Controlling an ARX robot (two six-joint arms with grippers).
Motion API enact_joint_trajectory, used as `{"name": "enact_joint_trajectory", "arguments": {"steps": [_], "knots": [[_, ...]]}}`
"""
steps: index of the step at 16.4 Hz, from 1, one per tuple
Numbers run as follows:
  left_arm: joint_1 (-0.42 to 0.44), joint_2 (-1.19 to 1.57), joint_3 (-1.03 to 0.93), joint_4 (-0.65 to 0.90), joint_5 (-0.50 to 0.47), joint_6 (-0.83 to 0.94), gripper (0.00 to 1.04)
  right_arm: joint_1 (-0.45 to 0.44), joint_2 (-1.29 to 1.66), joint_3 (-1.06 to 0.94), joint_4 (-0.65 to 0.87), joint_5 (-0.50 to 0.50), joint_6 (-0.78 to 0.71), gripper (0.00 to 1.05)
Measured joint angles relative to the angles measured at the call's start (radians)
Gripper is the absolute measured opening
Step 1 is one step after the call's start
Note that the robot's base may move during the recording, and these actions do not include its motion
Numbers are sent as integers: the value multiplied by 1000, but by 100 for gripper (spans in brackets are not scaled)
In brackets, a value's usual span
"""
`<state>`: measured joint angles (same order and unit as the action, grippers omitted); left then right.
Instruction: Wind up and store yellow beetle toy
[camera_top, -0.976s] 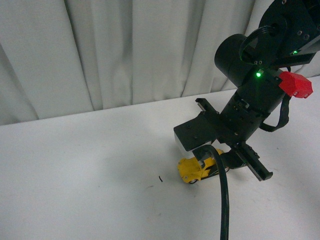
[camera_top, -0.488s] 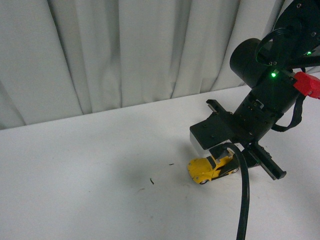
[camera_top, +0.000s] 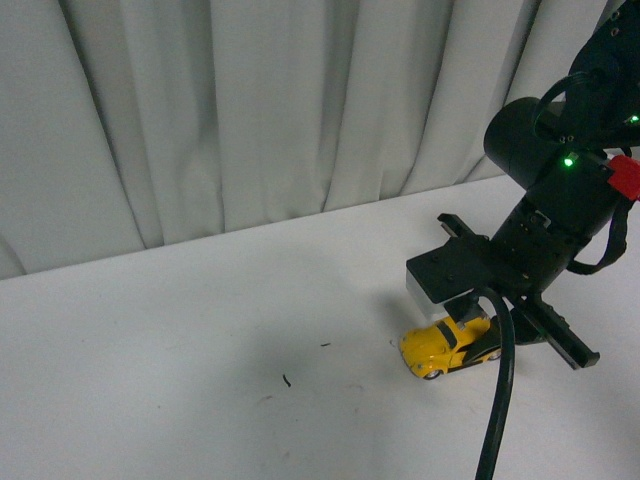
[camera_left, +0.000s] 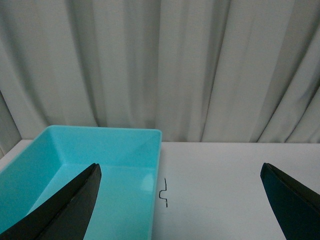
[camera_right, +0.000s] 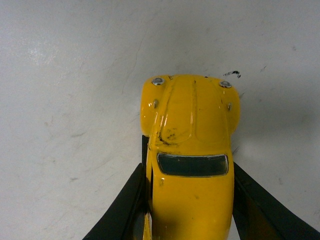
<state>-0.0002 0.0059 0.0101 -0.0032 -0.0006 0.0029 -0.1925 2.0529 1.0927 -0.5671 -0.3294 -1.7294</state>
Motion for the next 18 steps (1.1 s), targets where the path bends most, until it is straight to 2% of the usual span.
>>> {"name": "enact_joint_trajectory", "arguments": {"steps": [10, 15, 16, 17, 18], "knots": [[0, 0, 0, 0, 0, 0, 98, -149, -40, -54, -48, 18, -2, 41], [0, 0, 0, 0, 0, 0, 98, -148, -42, -54, -44, 18, -1, 41], [0, 0, 0, 0, 0, 0, 98, -146, -42, -54, -43, 18, -2, 44], [0, 0, 0, 0, 0, 0, 98, -141, -42, -55, -40, 21, -2, 56], [0, 0, 0, 0, 0, 0, 98, -140, -42, -58, -42, 23, -2, 63]]}}
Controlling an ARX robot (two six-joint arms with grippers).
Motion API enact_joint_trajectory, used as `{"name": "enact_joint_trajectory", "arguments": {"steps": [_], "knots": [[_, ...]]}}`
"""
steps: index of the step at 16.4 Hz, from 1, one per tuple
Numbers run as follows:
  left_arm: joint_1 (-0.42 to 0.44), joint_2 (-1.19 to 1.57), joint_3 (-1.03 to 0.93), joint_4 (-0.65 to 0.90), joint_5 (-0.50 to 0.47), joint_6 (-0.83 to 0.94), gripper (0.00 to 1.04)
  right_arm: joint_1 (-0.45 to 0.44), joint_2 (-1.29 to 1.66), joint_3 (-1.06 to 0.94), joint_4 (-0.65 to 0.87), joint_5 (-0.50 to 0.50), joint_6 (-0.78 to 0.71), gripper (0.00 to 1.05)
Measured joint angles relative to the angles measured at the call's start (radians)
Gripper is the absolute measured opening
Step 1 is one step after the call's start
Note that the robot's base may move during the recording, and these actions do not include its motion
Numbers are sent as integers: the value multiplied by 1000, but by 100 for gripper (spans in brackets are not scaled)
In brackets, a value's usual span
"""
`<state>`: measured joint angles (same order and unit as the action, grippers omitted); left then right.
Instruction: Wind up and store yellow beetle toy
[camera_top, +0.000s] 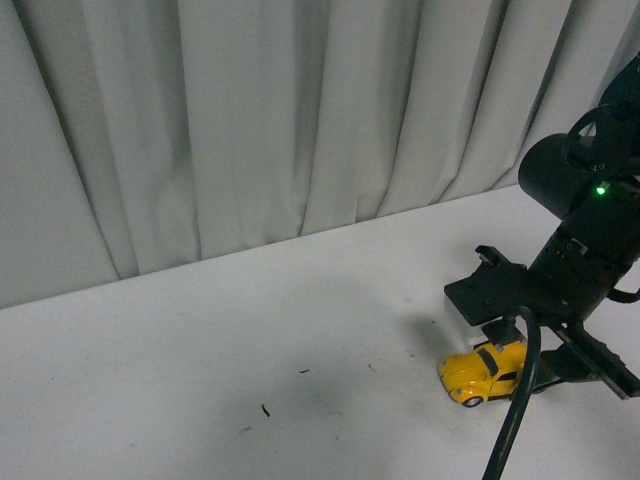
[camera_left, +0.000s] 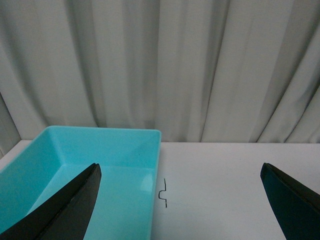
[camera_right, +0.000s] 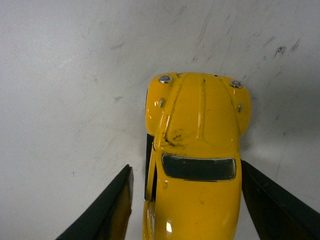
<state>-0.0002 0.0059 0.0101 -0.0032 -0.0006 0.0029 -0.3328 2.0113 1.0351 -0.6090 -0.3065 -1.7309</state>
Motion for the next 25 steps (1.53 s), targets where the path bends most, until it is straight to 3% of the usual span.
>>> {"name": "enact_joint_trajectory", "arguments": {"steps": [3, 4, 20, 25], "knots": [[0, 0, 0, 0, 0, 0, 98, 0, 0, -1, 3, 0, 0, 96], [0, 0, 0, 0, 0, 0, 98, 0, 0, -1, 4, 0, 1, 100], [0, 0, 0, 0, 0, 0, 98, 34, -21, 8, 19, -35, 0, 98], [0, 0, 0, 0, 0, 0, 98, 101, -152, 212, -22, -79, -3, 98]]}}
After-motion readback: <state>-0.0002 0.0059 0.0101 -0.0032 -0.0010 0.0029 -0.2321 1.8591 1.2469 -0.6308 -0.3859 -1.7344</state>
